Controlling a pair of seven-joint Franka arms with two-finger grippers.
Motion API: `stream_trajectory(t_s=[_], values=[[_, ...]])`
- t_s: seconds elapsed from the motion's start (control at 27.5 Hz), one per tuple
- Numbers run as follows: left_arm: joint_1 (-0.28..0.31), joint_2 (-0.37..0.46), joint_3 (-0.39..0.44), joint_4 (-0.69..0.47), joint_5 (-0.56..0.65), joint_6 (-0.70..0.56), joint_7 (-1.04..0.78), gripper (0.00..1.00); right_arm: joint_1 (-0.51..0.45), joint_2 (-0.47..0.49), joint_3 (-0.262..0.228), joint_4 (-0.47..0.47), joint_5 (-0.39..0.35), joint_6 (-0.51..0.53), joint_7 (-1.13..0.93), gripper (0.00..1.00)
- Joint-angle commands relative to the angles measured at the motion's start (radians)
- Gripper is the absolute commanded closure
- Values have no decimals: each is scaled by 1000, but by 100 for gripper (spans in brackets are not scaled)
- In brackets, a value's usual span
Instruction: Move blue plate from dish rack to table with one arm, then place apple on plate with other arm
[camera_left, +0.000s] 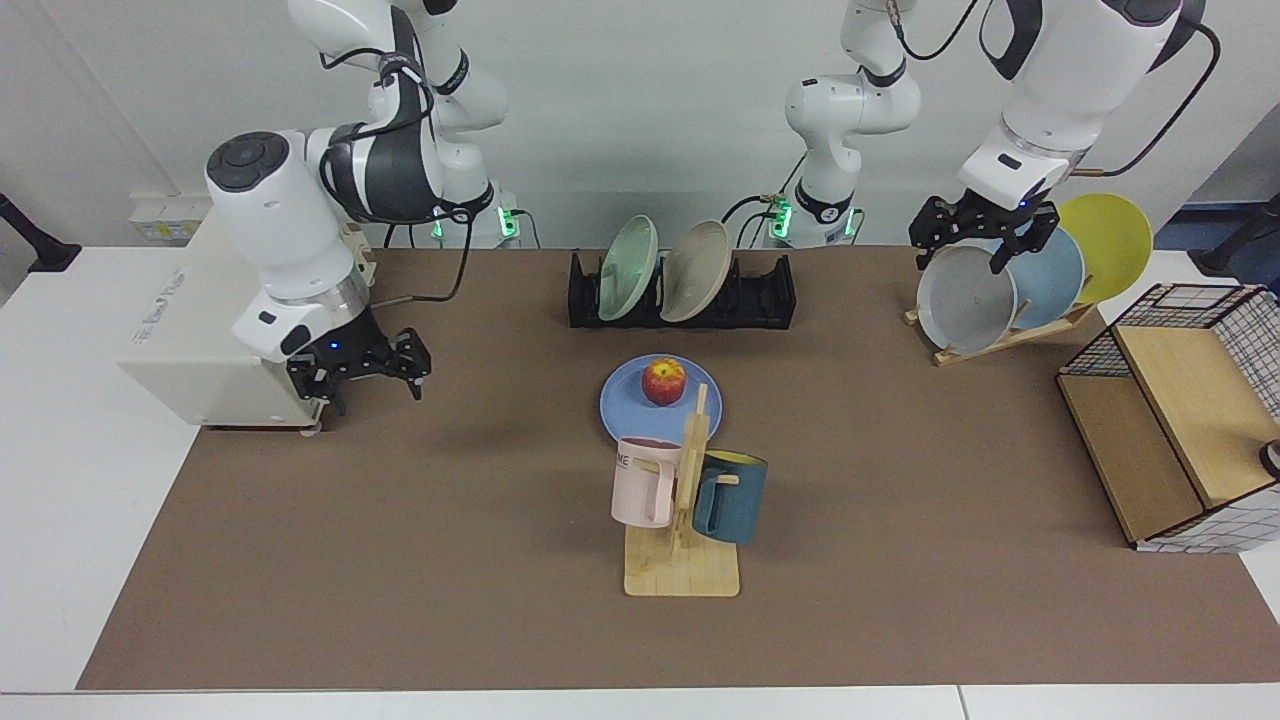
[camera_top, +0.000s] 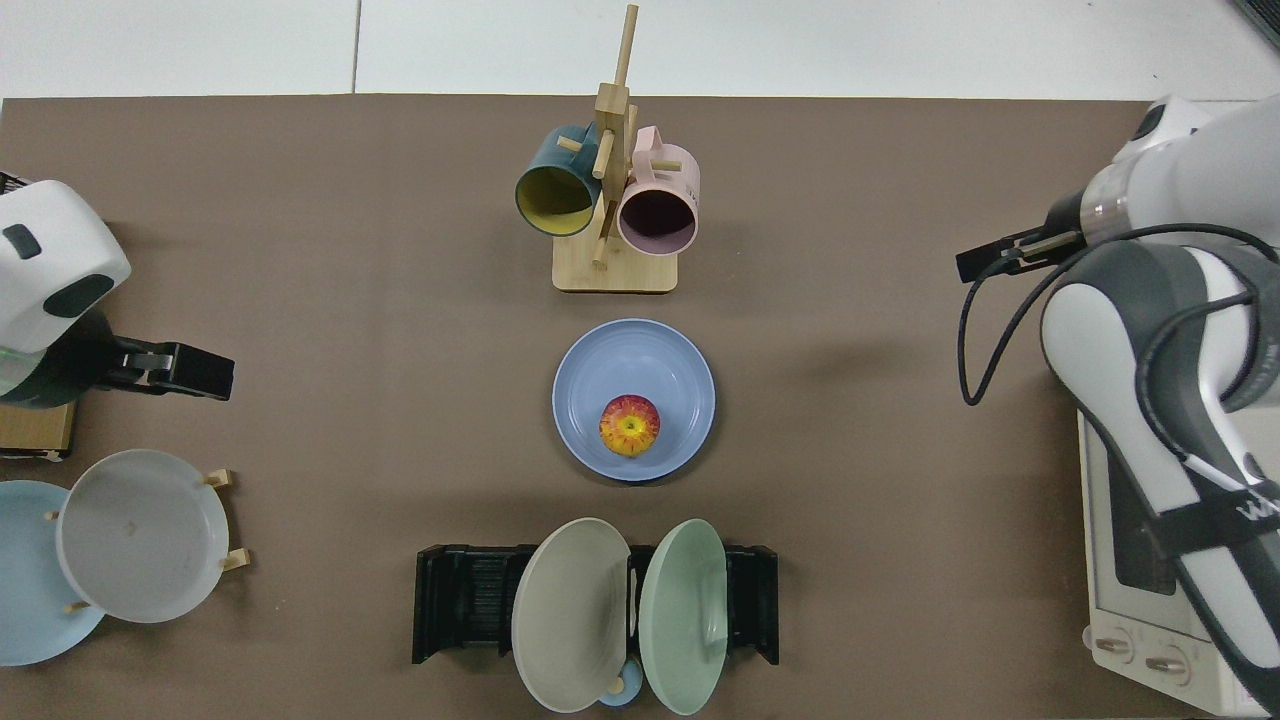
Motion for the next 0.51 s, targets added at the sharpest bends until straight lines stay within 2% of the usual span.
stream_trajectory(t_s=[0.0, 0.18, 0.47], values=[[6, -4, -2, 9, 7, -11, 7, 0, -10, -84, 13, -24, -25, -73, -4, 0], [6, -4, -2, 9, 7, -12, 7, 0, -10, -134, 10, -11, -20, -171, 24, 0], [6, -4, -2, 9, 7, -12, 7, 0, 4, -165, 18, -7, -34, -205, 153, 0]])
